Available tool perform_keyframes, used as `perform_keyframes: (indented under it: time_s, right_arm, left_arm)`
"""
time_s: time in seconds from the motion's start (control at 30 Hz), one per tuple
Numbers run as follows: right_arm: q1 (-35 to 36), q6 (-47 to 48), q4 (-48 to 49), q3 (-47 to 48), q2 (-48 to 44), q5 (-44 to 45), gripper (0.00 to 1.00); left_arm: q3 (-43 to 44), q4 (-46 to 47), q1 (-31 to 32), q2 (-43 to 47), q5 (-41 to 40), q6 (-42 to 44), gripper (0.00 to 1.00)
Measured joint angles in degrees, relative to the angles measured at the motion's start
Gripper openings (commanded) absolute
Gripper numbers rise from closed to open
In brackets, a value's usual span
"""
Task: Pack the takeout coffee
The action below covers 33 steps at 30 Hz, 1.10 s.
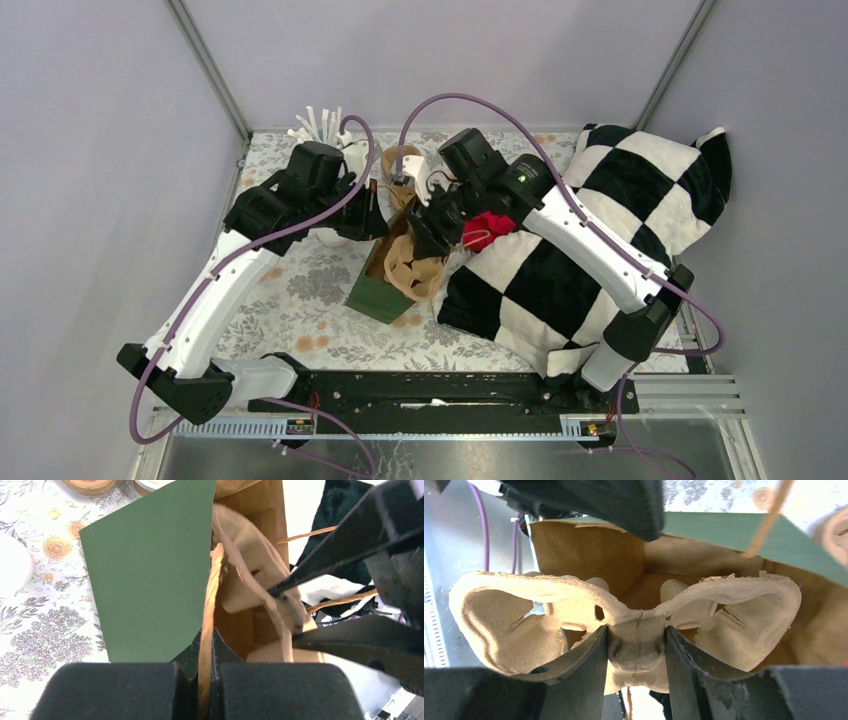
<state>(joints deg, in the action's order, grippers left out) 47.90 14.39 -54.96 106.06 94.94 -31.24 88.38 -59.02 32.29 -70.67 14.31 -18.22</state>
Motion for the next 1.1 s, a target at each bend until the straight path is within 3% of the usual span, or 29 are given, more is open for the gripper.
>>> perform_keyframes:
  time_s: [0.37, 0.67, 1.1]
  right_arm:
    - [-1.57, 3.1, -3.3, 6.38, 3.72, 5.51, 0.4]
    - [-1.55, 3.06, -3.23, 5.18, 4.02, 9.42, 0.42]
    - [-1.57, -4.02, 1.22, 0.92, 1.75, 14.08, 0.42]
  left_arm:
    - [0.0, -0.04, 0.9, 0.0, 2.25, 1.4, 0.0]
    - [-0.09, 0.24, 0.94, 0.0, 3.67, 1.27, 0.0]
    - [-2.71, 2.16, 1.01, 1.01, 4.5, 1.27, 0.0]
